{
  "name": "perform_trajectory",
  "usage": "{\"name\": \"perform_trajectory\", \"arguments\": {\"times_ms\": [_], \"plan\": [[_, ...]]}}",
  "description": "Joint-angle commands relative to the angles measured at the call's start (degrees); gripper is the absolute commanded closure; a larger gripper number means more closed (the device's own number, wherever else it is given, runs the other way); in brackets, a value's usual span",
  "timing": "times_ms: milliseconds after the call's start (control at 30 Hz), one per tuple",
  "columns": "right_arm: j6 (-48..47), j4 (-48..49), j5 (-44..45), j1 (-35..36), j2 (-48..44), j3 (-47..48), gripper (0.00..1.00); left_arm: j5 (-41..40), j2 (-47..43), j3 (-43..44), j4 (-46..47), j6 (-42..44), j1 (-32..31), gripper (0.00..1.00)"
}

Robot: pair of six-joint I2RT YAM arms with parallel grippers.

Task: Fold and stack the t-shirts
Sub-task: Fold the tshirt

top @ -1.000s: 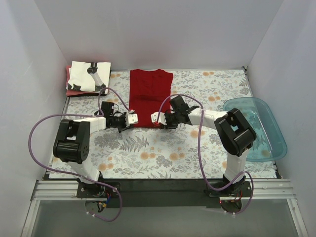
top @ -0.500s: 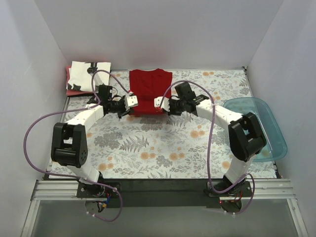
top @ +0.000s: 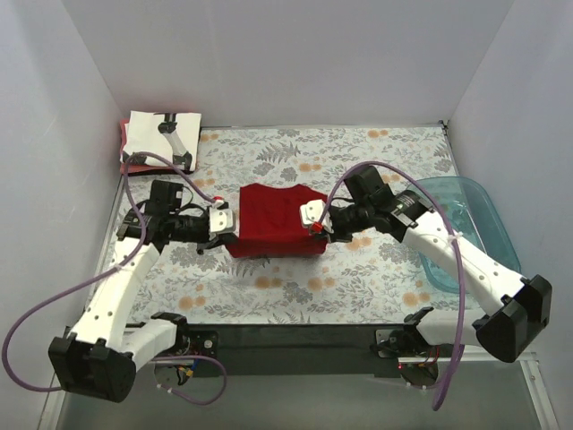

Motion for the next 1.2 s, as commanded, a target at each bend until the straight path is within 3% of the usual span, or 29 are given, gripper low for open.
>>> {"name": "perform_trajectory", "arguments": {"times_ms": [0,167,267,400,533,733,900,1167], "plan": [[4.35,-7.45,-2.55,-0.13,-2.46,1.89,0.99,1.70,-3.83,1.07,-9.59,-1.81,0.06,1.00],[-0.21,-7.89,-1.40,-2.75,2.81,4.19,0.99,-2.51,5.03,6.61,-1.53,-7.37,0.06,1.00],[-4.15,-7.89,-1.49,-5.47,9.48,6.56,0.99,-5.41,12.84,8.55,7.94,-9.98,0.06,1.00],[-10.75,-5.97,-2.02,-10.84,20.27,9.89,0.99,-5.86,24.01,14.69,11.76,-9.47,0.06,1.00],[-12.51,-5.96,-3.34,-15.76,31.27,17.80,0.99,-6.83,33.94,16.28,19.84,-11.49,0.15,1.00],[-13.05,-5.78,-2.64,-16.21,46.57,27.91,0.99,-11.90,50.29,21.91,25.91,-14.75,0.06,1.00],[-9.45,-5.78,-3.60,-15.95,51.86,31.70,0.99,-13.16,51.63,19.37,29.79,-15.98,0.06,1.00],[-5.67,-5.87,-3.86,-14.54,45.55,26.34,0.99,-11.31,43.03,14.97,28.74,-17.21,0.06,1.00]]}}
